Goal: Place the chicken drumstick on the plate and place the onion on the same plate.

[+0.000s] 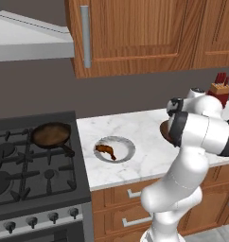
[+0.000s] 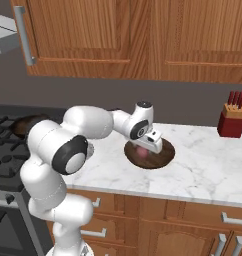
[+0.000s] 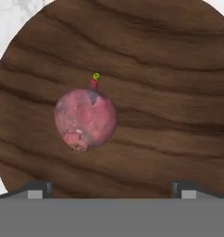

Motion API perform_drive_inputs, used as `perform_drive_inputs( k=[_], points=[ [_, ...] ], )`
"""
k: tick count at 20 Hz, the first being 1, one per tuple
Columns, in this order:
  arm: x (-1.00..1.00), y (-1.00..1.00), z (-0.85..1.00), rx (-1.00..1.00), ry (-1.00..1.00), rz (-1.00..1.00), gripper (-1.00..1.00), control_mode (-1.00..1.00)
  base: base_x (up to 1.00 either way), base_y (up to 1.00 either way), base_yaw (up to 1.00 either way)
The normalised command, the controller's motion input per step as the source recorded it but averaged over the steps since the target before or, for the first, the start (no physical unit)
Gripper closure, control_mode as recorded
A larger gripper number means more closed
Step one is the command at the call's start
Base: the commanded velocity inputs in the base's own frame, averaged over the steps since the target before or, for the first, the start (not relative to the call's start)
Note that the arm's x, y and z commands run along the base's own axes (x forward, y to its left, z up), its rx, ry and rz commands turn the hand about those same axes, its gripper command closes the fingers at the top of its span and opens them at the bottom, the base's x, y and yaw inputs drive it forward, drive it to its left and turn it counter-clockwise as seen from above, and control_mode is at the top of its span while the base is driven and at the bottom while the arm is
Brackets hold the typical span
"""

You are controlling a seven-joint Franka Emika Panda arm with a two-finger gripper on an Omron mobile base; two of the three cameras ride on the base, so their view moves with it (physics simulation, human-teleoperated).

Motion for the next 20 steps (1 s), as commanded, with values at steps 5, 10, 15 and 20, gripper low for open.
perform_drive_inputs(
  k=[5,10,15,20],
  points=[
    [0.25,0.04,-0.08,0.0,0.06,-0.03,-1.0,-1.0,0.0,0.0,0.0],
    [0.22,0.08,-0.15,0.02,0.04,-0.05,-1.0,-1.0,0.0,0.0,0.0],
    [0.16,0.01,-0.23,0.02,0.04,-0.05,-1.0,-1.0,0.0,0.0,0.0],
    [0.12,0.0,-0.22,0.02,0.01,-0.05,-1.0,-1.0,0.0,0.0,0.0]
  ],
)
